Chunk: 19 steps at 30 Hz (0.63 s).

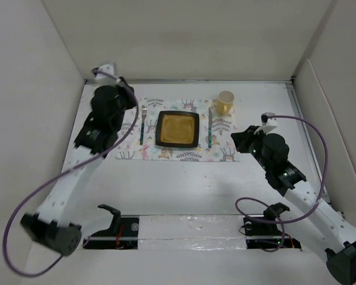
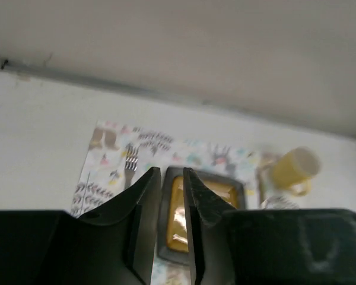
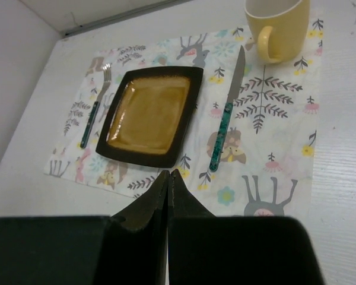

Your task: Set the dinner table for one person

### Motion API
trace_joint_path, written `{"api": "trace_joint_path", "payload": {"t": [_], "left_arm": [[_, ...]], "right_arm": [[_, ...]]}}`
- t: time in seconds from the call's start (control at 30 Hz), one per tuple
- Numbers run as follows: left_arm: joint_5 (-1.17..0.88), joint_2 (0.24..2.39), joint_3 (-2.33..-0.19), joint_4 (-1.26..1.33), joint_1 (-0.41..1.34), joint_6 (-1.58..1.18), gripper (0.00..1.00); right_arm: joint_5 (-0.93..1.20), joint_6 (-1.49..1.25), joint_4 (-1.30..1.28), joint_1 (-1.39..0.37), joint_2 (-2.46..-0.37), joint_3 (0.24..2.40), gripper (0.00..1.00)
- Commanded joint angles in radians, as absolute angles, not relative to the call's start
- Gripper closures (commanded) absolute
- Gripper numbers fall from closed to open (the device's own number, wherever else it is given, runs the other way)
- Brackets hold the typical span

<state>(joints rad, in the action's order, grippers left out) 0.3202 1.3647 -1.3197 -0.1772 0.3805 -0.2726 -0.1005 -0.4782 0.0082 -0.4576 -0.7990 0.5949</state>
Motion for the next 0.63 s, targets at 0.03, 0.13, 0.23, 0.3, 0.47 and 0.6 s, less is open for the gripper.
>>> {"api": "trace_joint_path", "payload": {"t": [0.03, 0.13, 0.23, 0.3, 0.47, 0.6], "left_arm": [[0.295, 0.995, -1.165, -0.146, 0.385, -0.354, 0.76], [0.313, 0.829, -1.062, -0.188, 0.385, -0.396, 0.55], [0.342, 0.66, -0.951, -0.216, 0.385, -0.428, 0.34], [0.36, 0.542, -0.879, -0.225, 0.385, -0.456, 0.28], [0.353, 0.361, -0.807, -0.267, 0.385, -0.477, 0.24], [0.35, 0.328, -0.798, -0.27, 0.385, -0.462, 0.2]], "right_arm": [[-0.097, -0.466, -0.038, -0.489, -0.713, 0.704, 0.88], [-0.136, -0.477, -0.116, -0.5, -0.667, 0.758, 0.61], [-0.239, -0.466, -0.204, -0.5, -0.612, 0.834, 0.41], [-0.315, -0.446, -0.238, -0.5, -0.583, 0.879, 0.34], [-0.466, -0.414, -0.325, -0.5, -0.526, 0.925, 0.32], [-0.499, -0.437, -0.338, -0.5, -0.538, 0.907, 0.33]]}}
